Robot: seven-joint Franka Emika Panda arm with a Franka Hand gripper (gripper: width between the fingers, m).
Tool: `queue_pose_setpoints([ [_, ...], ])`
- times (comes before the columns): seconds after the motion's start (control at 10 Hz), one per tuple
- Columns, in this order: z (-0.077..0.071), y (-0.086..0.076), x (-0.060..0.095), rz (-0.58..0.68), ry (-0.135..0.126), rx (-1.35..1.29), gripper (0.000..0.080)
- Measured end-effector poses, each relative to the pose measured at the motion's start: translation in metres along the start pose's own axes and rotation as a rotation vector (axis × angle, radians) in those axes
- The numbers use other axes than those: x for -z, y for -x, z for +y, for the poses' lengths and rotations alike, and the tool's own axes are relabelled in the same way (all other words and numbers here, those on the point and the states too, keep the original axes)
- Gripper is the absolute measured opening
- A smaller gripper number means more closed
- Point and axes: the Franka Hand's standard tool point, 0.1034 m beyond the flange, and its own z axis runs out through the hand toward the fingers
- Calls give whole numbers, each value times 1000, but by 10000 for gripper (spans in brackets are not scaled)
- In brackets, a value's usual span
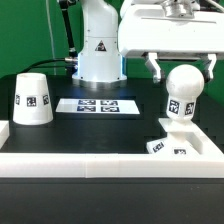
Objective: Assemble lamp
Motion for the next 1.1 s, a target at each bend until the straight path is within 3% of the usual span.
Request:
queue_pose_setpoints([
  [0.1, 0, 6, -3, -59, -13, -1, 698],
  [0.2, 0, 12, -7, -198, -46, -5, 698],
  [0.7, 7, 3, -10, -543, -116, 2, 698],
  [0.8, 7, -6, -11, -539, -117, 1, 698],
  [1.1, 9, -12, -10, -529, -114, -5, 698],
])
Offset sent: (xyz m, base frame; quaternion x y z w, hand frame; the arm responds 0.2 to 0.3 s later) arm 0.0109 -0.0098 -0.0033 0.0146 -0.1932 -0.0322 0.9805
